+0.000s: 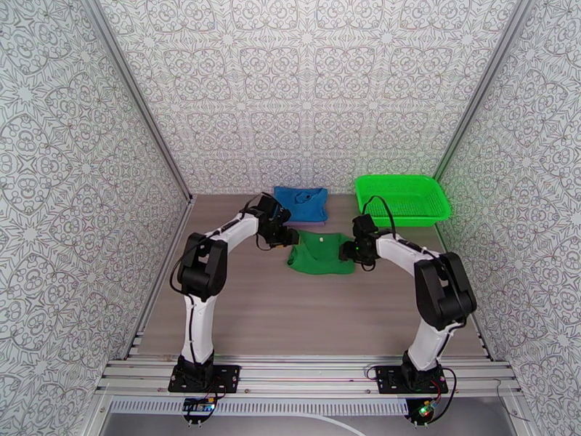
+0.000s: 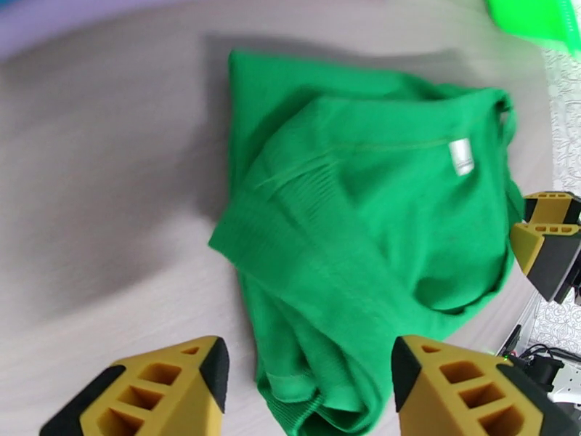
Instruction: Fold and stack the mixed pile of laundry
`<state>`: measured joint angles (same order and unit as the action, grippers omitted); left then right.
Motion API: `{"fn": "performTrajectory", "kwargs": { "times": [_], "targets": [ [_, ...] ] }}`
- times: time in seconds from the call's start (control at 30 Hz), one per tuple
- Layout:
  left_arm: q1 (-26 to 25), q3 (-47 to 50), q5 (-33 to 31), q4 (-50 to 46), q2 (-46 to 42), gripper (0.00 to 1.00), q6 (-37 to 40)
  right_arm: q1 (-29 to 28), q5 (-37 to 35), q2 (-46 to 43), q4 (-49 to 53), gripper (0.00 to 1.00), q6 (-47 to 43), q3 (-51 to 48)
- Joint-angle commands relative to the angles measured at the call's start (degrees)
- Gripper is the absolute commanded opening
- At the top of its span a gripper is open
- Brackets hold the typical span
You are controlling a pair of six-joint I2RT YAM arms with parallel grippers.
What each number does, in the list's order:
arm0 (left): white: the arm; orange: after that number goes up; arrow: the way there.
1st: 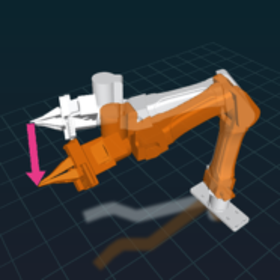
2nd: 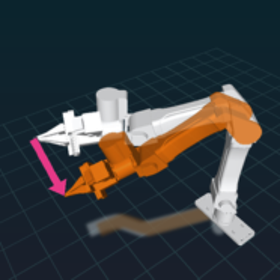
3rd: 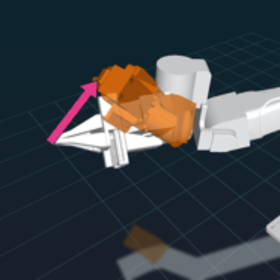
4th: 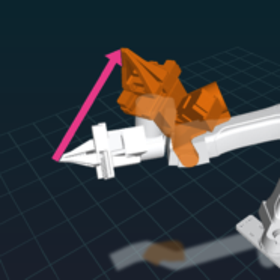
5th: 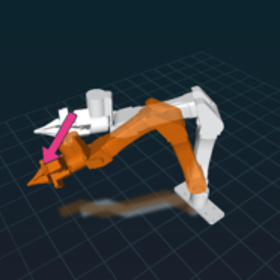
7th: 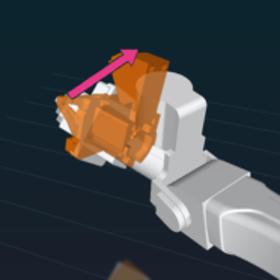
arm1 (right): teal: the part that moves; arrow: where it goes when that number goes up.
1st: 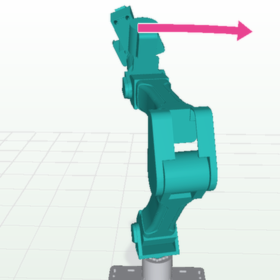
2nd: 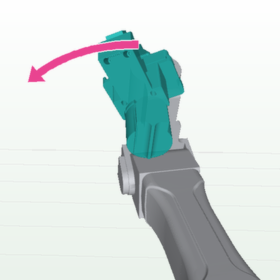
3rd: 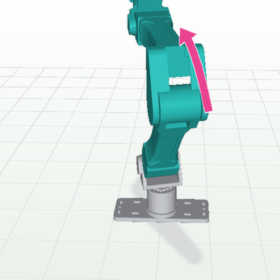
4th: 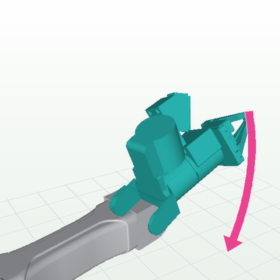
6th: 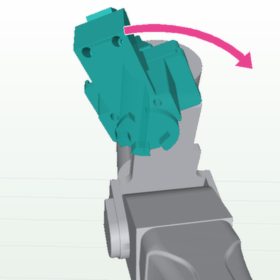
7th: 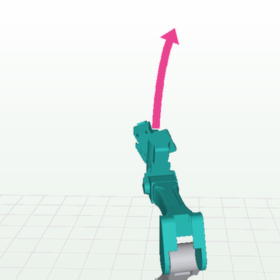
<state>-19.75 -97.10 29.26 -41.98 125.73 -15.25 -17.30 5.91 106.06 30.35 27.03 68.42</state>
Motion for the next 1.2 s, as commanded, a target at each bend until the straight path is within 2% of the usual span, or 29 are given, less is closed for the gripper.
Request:
{"fn": "performTrajectory", "kwargs": {
  "times": [0.0, 0.17, 0.47, 0.53, 0.6, 0.73, 0.8, 0.83, 0.9, 0.93, 1.17],
  "targets": [
    [-0.9, -2.4, -3.6, -6.0, 3.2, 0.66, -0.1, 0.1, 3.1, 2.3, -3.2, 0.68, 1.7, -0.8],
    [-2.8, -3.4, -4.8, -8.5, 5.5, 0.68, 0.3, 0.1, 4.3, 4.3, -5.1, 0.64, 2.6, -1.1],
    [-7.0, -5.4, 0.1, -4.1, 10.0, 0.63, -3.3, 0.0, 7.4, 6.7, -9.3, 0.40, 4.3, -2.7],
    [-7.8, -5.6, 1.1, -3.0, 10.6, 0.57, -4.2, 0.0, 7.6, 6.9, -9.7, 0.37, 4.4, -2.9],
    [-8.4, -5.5, 2.2, -1.6, 11.0, 0.48, -5.1, 0.0, 8.0, 7.1, -10.2, 0.31, 4.4, -3.1],
    [-9.1, -3.8, 4.3, 2.6, 10.9, 0.30, -7.6, -0.1, 8.5, 7.3, -10.7, 0.26, 4.4, -3.2],
    [-9.4, -2.7, 4.8, 4.5, 10.7, 0.07, -8.6, -0.1, 8.7, 7.2, -10.9, 0.22, 4.4, -3.4],
    [-9.4, -2.1, 4.5, 5.1, 10.4, 0.00, -9.0, -0.2, 8.8, 7.1, -11.0, 0.17, 4.3, -3.5],
    [-9.2, -0.6, 3.7, 6.3, 9.3, 0.00, -9.6, -0.2, 8.9, 6.7, -10.8, 0.03, 3.7, -3.3],
    [-9.0, 0.3, 2.8, 6.7, 8.4, 0.00, -9.8, -0.2, 8.9, 6.4, -10.5, 0.00, 3.3, -3.1],
    [-6.6, 5.6, -8.1, 6.8, -5.1, 0.00, -9.7, -2.0, 4.7, -0.1, -6.7, 0.00, -1.9, 1.3]
  ]
}}
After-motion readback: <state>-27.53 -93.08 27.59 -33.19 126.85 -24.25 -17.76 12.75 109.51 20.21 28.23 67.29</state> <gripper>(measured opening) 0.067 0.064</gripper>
